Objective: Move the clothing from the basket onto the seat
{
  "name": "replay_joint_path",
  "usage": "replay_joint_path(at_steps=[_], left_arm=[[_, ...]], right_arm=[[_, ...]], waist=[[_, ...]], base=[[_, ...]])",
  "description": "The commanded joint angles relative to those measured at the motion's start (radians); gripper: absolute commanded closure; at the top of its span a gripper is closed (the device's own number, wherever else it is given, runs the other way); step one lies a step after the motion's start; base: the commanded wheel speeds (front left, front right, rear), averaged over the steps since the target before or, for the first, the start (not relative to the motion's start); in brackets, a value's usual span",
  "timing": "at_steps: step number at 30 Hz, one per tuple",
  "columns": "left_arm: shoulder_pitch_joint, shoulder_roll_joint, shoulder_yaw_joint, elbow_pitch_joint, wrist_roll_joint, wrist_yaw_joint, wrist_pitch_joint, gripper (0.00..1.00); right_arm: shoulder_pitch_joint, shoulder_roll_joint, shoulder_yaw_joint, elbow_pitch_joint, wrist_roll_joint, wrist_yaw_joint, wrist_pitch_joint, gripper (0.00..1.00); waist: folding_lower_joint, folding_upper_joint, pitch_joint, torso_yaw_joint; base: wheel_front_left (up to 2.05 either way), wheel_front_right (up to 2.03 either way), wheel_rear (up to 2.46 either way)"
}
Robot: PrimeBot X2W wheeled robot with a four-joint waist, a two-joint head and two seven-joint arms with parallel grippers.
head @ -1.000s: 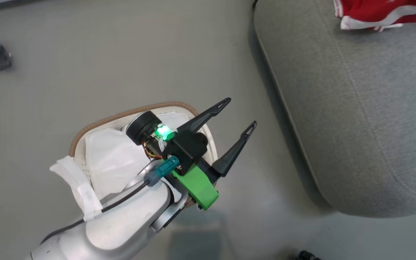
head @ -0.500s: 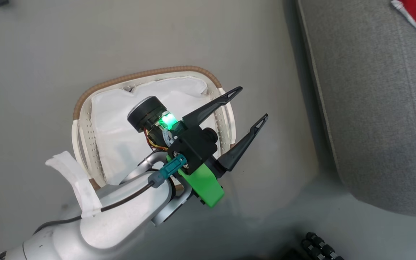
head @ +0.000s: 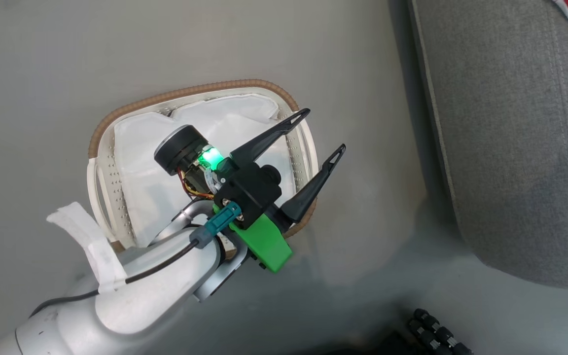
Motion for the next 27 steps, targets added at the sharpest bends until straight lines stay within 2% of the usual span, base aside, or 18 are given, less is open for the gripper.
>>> replay_joint_path(at_steps=[1, 8, 15, 21, 27], left_arm=[[-0.001, 0.012, 0.006, 0.005, -0.004, 0.005, -0.005, 0.0], [0.022, 0.023, 0.022, 0.037, -0.029, 0.013, -0.027, 0.0], [0.053, 0.022, 0.037, 0.074, -0.059, 0.021, -0.057, 0.0], [0.096, 0.006, 0.058, 0.107, -0.087, 0.032, -0.093, 0.0], [0.155, -0.022, 0.11, 0.156, -0.125, 0.041, -0.122, 0.0]], right_arm=[[0.022, 0.015, 0.005, 0.007, 0.004, -0.001, -0.02, 0.0], [0.083, 0.061, 0.065, 0.007, 0.035, -0.001, -0.093, 0.0], [0.156, 0.093, 0.127, -0.033, 0.094, -0.001, -0.116, 0.0], [0.209, 0.075, 0.18, -0.072, 0.142, -0.001, -0.12, 0.0], [0.239, 0.063, 0.231, -0.11, 0.189, -0.001, -0.113, 0.0]], waist=[[-0.0001, 0.0, -0.018, -0.019], [-0.0001, 0.0, -0.071, -0.064], [-0.0001, 0.0, -0.147, -0.1], [-0.0001, 0.0, -0.228, -0.101], [-0.0001, 0.0, -0.323, -0.069]], base=[[0.0, 0.0, 0.0], [0.0, 0.0, 0.0], [0.0, 0.0, 0.0], [0.0, 0.0, 0.0], [0.0, 0.0, 0.0]])
